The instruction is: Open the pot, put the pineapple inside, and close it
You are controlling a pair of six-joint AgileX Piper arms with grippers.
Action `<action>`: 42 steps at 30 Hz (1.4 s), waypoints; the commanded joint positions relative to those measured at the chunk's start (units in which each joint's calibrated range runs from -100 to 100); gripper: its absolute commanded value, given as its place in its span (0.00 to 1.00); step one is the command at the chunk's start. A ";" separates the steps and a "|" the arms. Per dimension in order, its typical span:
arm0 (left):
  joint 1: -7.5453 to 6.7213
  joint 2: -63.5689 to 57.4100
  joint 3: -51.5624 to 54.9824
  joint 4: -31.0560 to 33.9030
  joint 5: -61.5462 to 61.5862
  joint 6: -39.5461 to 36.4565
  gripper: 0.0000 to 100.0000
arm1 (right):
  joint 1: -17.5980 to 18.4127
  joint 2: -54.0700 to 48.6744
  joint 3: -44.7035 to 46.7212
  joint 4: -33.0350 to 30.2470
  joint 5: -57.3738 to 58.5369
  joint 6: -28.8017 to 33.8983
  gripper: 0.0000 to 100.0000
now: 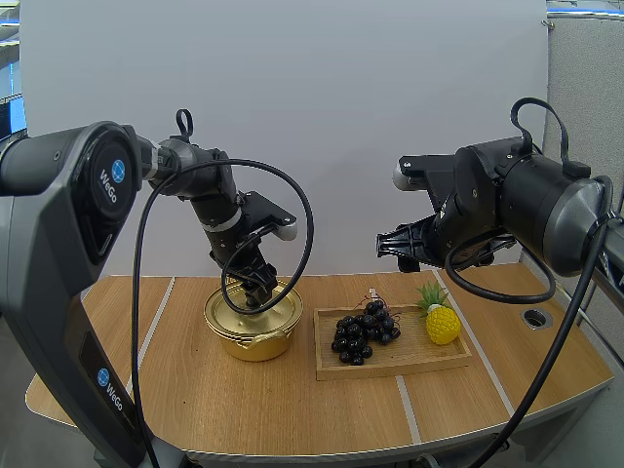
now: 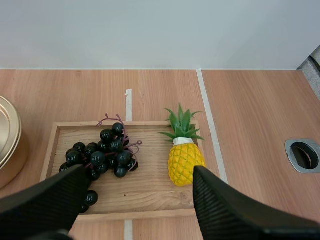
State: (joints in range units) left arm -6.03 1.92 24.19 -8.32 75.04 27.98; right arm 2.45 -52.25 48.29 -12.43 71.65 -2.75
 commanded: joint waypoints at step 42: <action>-0.01 3.30 -5.15 2.16 8.38 0.12 1.00 | 0.08 -0.25 -0.41 -0.33 -0.99 0.18 1.00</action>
State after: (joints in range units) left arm -6.10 5.15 19.46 -5.34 82.59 28.26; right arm 2.45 -52.25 48.29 -12.43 71.65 -2.75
